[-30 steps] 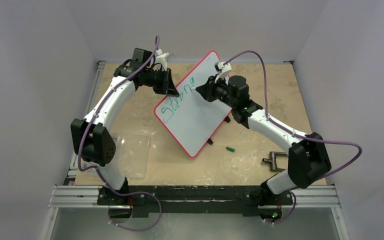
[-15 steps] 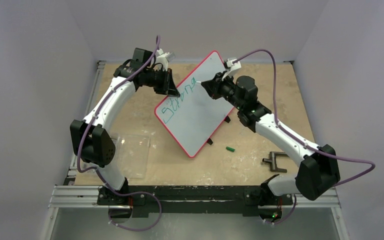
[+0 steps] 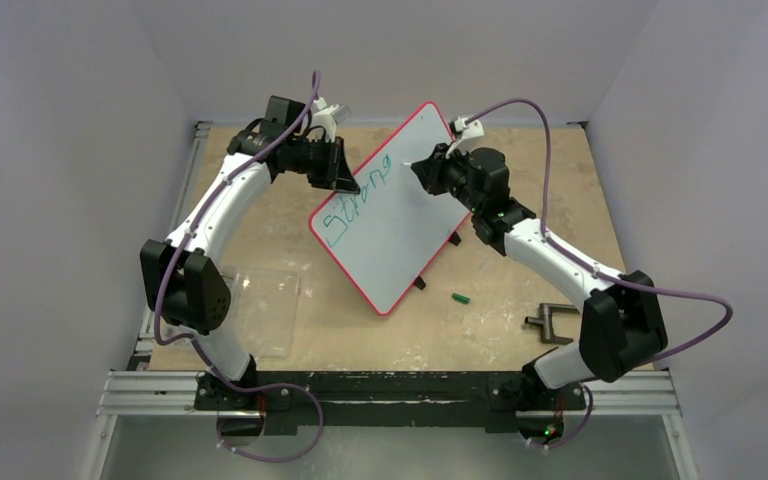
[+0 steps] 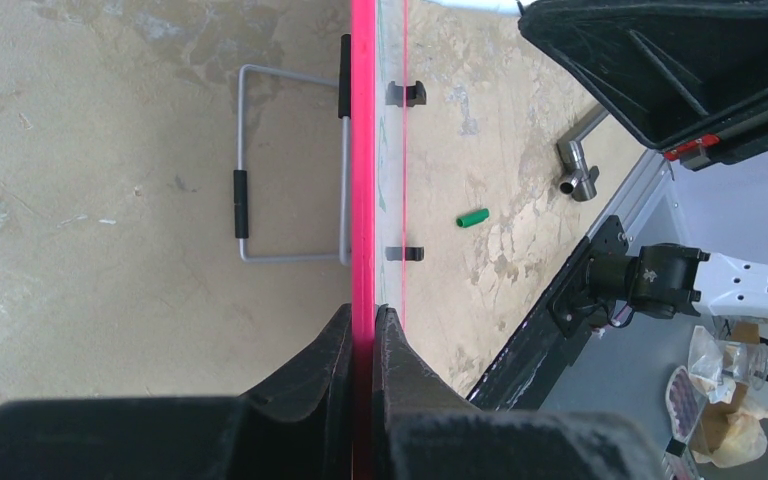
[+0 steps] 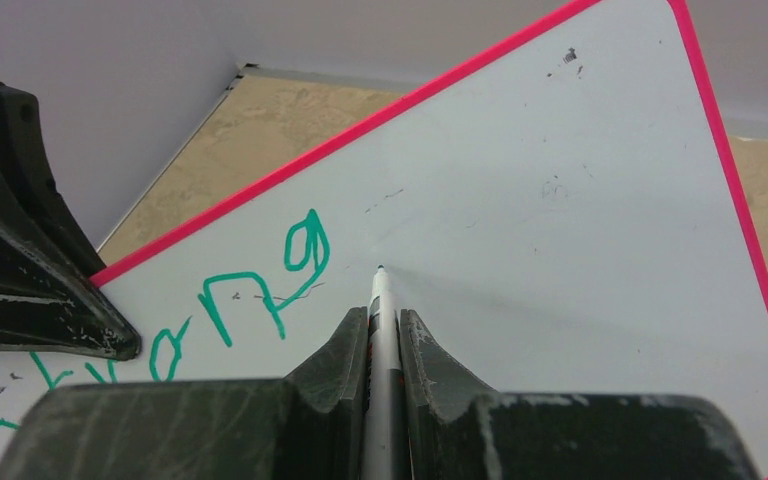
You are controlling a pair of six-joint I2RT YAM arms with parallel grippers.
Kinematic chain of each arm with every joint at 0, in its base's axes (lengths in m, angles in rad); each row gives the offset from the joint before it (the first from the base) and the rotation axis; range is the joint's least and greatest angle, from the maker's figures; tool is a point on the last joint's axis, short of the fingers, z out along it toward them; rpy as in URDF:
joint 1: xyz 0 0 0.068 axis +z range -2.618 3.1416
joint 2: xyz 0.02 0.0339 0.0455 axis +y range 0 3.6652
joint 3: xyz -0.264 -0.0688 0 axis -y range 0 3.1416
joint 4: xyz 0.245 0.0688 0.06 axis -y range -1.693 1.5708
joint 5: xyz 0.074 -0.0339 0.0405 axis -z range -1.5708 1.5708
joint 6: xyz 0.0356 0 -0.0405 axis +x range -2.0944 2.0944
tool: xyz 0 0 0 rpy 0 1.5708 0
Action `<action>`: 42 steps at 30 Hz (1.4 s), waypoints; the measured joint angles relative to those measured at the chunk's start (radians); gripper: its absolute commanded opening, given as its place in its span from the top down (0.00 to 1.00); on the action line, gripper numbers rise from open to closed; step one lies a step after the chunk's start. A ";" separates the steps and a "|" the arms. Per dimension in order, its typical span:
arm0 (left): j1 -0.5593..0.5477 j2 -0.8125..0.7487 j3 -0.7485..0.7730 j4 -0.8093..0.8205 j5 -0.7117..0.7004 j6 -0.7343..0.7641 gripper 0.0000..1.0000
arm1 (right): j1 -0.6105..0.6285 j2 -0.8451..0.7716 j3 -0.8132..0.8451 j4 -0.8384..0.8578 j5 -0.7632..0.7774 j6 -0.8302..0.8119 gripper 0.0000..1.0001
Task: Write a sentence on the whiteboard
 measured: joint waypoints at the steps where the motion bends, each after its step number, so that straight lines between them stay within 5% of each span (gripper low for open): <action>1: 0.000 0.000 0.000 0.000 0.000 0.000 1.00 | -0.003 0.006 0.001 0.000 0.000 0.001 1.00; 42: 0.001 0.000 0.000 -0.004 -0.001 -0.001 1.00 | -0.019 0.102 0.087 0.057 -0.018 0.038 1.00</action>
